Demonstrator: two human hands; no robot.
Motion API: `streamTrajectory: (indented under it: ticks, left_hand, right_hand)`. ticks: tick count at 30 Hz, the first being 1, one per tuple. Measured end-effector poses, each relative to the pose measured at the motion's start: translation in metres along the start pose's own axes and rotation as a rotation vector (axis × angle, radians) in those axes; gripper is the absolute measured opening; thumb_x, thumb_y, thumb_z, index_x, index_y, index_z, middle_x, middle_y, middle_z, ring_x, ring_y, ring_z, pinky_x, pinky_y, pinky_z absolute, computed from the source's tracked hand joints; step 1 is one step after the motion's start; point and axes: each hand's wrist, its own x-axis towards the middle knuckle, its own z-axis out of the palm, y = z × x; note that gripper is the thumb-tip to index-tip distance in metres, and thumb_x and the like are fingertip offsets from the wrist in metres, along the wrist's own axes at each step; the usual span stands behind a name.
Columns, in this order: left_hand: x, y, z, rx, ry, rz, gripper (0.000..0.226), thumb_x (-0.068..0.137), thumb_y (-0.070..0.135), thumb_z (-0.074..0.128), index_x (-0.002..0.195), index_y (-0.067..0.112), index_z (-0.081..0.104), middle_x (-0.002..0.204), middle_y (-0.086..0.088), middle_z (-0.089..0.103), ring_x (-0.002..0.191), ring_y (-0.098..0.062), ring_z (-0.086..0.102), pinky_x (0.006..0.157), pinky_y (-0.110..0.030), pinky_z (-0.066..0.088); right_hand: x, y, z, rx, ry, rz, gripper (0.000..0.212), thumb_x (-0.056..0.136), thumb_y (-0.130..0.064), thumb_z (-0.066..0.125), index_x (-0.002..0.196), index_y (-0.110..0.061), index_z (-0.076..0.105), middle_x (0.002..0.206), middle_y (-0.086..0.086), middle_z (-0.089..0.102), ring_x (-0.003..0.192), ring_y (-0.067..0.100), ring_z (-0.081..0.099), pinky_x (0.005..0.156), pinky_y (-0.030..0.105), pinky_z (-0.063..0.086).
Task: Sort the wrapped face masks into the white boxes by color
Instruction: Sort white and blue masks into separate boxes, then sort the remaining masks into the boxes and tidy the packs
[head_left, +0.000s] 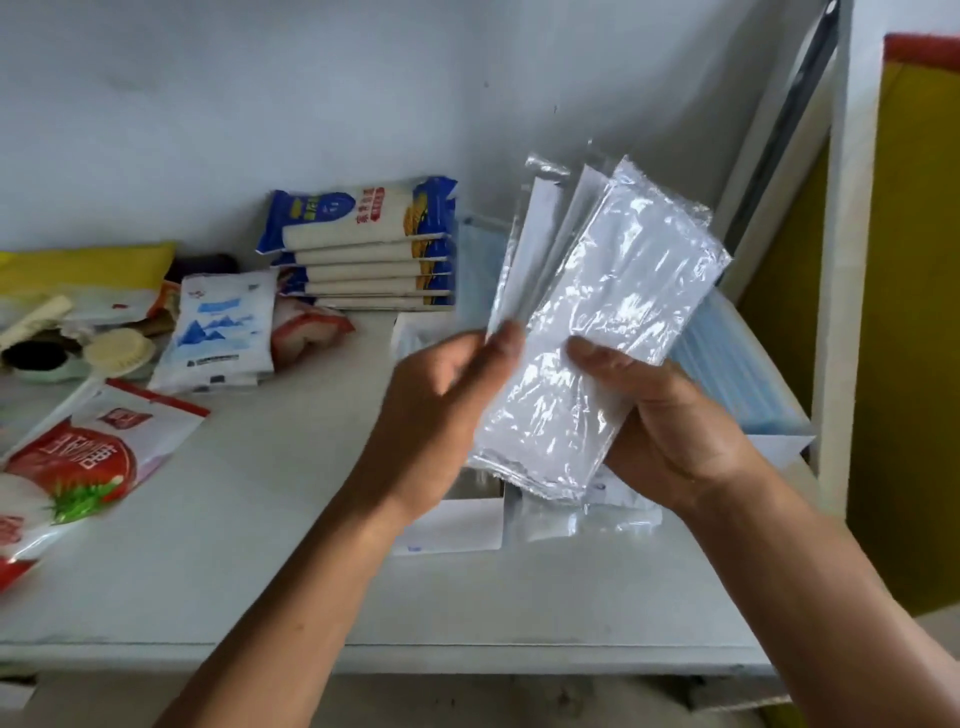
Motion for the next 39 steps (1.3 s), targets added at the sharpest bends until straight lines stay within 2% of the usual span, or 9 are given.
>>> streamTrajectory:
  ticks: [7,10,16,20,23,28,32,36,39]
  left_hand:
    - [-0.002,-0.003,0.007,0.036,0.022,-0.154,0.053,0.070,0.051,0.077,0.094,0.005,0.072,0.098,-0.029,0.071,0.087,-0.029,0.073,0.082,-0.064,0.054]
    - [0.004,-0.002,-0.007,-0.092,0.204,-0.204,0.016,0.073,0.025,0.083,0.088,0.028,0.078,0.093,-0.002,0.079,0.093,-0.022,0.075,0.090,-0.051,0.057]
    - [0.018,-0.009,-0.064,-0.036,0.485,-0.225,0.027,0.082,0.014,0.076,0.108,0.018,0.072,0.092,0.014,0.076,0.089,-0.004,0.072,0.086,-0.028,0.055]
    - [0.014,-0.015,-0.062,0.234,0.360,-0.293,0.049,0.068,0.030,0.076,0.115,0.016,0.067,0.107,0.001,0.072,0.094,-0.015,0.070,0.080,-0.023,0.050]
    - [0.010,-0.017,-0.048,0.455,0.224,-0.277,0.023,0.076,0.017,0.075,0.096,0.018,0.063,0.095,0.005,0.065,0.090,-0.019,0.066,0.086,-0.034,0.055]
    - [0.006,-0.016,-0.034,0.772,0.154,-0.282,0.033,0.076,0.013,0.065,0.098,0.010,0.040,0.085,0.003,0.042,0.087,-0.021,0.049,0.082,-0.034,0.050]
    - [0.005,-0.013,-0.031,0.840,0.183,-0.276,0.031,0.078,0.012,0.063,0.097,0.012,0.039,0.080,0.003,0.042,0.069,-0.016,0.045,0.053,-0.028,0.035]
    - [0.006,-0.013,-0.025,0.759,0.076,-0.343,0.034,0.086,0.032,0.063,0.109,0.015,0.044,0.092,-0.003,0.054,0.085,-0.025,0.057,0.067,-0.033,0.045]
    - [0.006,-0.015,-0.021,0.739,0.114,-0.258,0.014,0.088,0.022,0.056,0.090,0.015,0.044,0.074,-0.002,0.048,0.066,-0.023,0.050,0.053,-0.030,0.036]
  right_hand:
    - [-0.006,0.003,0.009,-0.201,0.051,-0.071,0.026,0.081,-0.008,0.068,0.104,0.001,0.073,0.110,0.024,0.073,0.102,0.037,0.070,0.094,0.048,0.055]
    - [0.003,-0.007,0.002,-0.195,0.198,-0.095,0.017,0.083,-0.011,0.069,0.097,-0.001,0.075,0.105,0.020,0.074,0.102,0.035,0.070,0.101,0.052,0.051]
    - [0.013,-0.027,-0.017,-0.118,0.392,-0.108,0.042,0.084,-0.013,0.073,0.123,-0.006,0.061,0.123,0.019,0.069,0.109,0.036,0.069,0.089,0.053,0.057]
    - [0.014,-0.027,-0.019,-0.129,0.382,-0.101,0.042,0.084,-0.013,0.073,0.124,-0.008,0.059,0.121,0.017,0.070,0.107,0.034,0.070,0.089,0.053,0.057]
    - [0.016,-0.025,-0.019,-0.129,0.374,-0.102,0.041,0.084,-0.011,0.072,0.123,-0.007,0.059,0.120,0.017,0.071,0.106,0.034,0.071,0.091,0.054,0.056]
    - [0.017,-0.023,-0.020,-0.160,0.360,-0.107,0.040,0.084,-0.010,0.073,0.122,-0.009,0.060,0.116,0.014,0.073,0.104,0.032,0.072,0.090,0.052,0.057]
    - [0.016,-0.024,-0.020,-0.149,0.358,-0.115,0.030,0.085,-0.007,0.070,0.115,-0.008,0.064,0.112,0.014,0.074,0.101,0.031,0.072,0.090,0.052,0.057]
    - [0.016,-0.024,-0.020,-0.170,0.335,-0.109,0.023,0.087,-0.007,0.068,0.109,-0.009,0.066,0.105,0.012,0.075,0.100,0.030,0.073,0.090,0.051,0.057]
    - [0.016,-0.023,-0.020,-0.170,0.315,-0.103,0.024,0.087,-0.006,0.068,0.110,-0.008,0.066,0.110,0.014,0.074,0.105,0.033,0.071,0.093,0.052,0.056]
